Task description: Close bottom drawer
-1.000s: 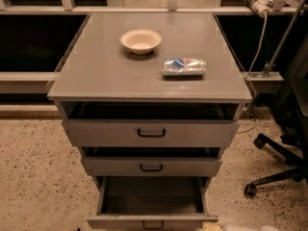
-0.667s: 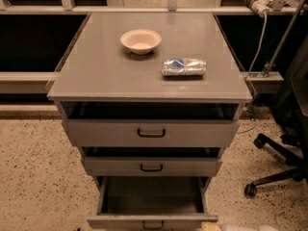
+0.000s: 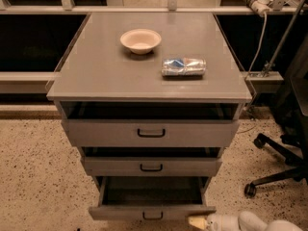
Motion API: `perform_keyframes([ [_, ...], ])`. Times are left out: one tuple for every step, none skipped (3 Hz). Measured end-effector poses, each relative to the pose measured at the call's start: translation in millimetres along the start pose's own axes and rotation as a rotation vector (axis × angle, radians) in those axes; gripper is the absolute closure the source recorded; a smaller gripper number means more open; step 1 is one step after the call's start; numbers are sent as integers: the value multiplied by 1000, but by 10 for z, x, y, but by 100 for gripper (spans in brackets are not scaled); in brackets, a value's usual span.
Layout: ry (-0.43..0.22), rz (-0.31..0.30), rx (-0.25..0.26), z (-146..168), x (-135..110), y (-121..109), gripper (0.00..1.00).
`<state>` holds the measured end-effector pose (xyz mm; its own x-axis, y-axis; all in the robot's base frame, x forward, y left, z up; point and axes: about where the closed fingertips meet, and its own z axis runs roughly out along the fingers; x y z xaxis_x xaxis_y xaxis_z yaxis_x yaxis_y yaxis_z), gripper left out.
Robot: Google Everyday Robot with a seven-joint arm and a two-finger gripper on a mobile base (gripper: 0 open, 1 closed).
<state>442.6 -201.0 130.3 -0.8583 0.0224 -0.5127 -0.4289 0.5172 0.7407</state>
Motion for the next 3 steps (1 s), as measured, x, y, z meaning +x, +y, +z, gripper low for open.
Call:
perform_keyframes([
  [3, -136, 15, 191, -489, -275, 100],
  [-45, -275, 65, 221, -1088, -388, 100],
  [-85, -239, 115, 53, -1104, -494, 100],
])
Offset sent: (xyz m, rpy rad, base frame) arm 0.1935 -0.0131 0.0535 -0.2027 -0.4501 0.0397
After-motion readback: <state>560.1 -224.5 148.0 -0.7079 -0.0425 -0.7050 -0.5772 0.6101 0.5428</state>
